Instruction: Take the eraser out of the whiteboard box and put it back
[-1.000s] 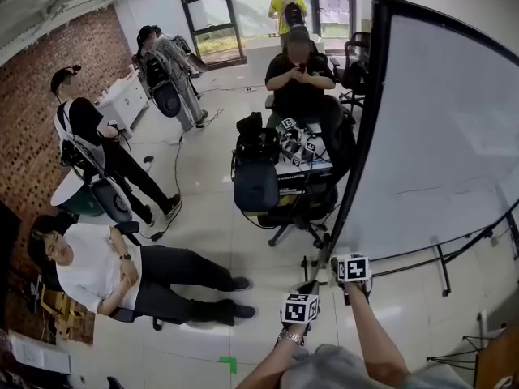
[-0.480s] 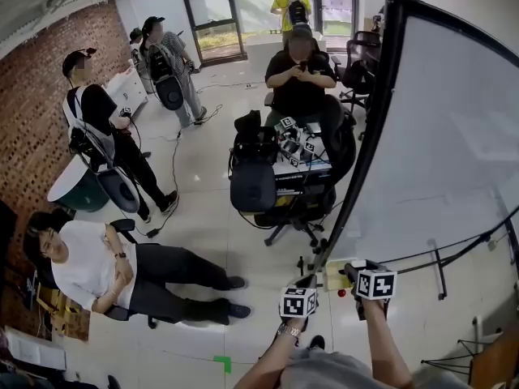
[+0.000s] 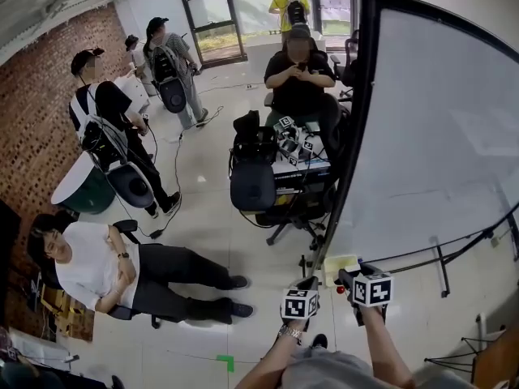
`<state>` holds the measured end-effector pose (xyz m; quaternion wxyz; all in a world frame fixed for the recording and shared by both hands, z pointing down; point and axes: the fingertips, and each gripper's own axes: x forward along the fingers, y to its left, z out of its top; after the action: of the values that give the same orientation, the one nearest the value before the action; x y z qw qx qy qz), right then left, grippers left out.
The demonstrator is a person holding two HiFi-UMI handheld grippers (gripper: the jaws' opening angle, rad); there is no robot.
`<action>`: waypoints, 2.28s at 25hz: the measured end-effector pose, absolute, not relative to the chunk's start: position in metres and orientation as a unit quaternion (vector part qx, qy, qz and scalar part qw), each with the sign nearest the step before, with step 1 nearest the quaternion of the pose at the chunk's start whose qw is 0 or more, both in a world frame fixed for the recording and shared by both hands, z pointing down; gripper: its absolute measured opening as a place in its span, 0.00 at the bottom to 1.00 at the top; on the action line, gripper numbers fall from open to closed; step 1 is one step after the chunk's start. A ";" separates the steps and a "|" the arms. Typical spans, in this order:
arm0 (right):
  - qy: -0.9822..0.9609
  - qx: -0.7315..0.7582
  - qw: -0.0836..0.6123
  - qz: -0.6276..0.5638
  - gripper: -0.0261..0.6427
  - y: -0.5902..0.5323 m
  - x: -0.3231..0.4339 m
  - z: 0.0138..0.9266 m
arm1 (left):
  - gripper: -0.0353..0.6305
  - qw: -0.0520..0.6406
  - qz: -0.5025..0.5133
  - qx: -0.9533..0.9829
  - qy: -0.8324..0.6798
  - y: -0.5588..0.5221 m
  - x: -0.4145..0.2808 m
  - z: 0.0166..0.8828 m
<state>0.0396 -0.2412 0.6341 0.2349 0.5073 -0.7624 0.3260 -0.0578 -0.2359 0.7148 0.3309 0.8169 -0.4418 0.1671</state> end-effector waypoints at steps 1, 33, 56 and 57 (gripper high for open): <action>-0.761 0.508 0.238 0.326 0.45 -0.241 0.041 0.638 | 0.06 0.330 0.167 0.817 -0.443 -0.235 -0.058 0.715; -0.775 0.486 0.254 0.313 0.04 -0.109 0.014 0.717 | 0.06 0.311 0.169 0.822 -0.446 -0.101 -0.034 0.699; -0.781 0.483 0.228 0.323 0.04 0.015 -0.003 0.698 | 0.06 0.294 0.176 0.835 -0.430 0.015 -0.023 0.683; -0.782 0.482 0.227 0.324 0.04 0.016 -0.002 0.699 | 0.06 0.293 0.175 0.836 -0.429 0.016 -0.021 0.683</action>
<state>-0.0023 0.0159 0.6987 0.2273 0.4823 -0.7816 0.3238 -0.0214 0.0156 0.6831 0.2930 0.8361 -0.4293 0.1755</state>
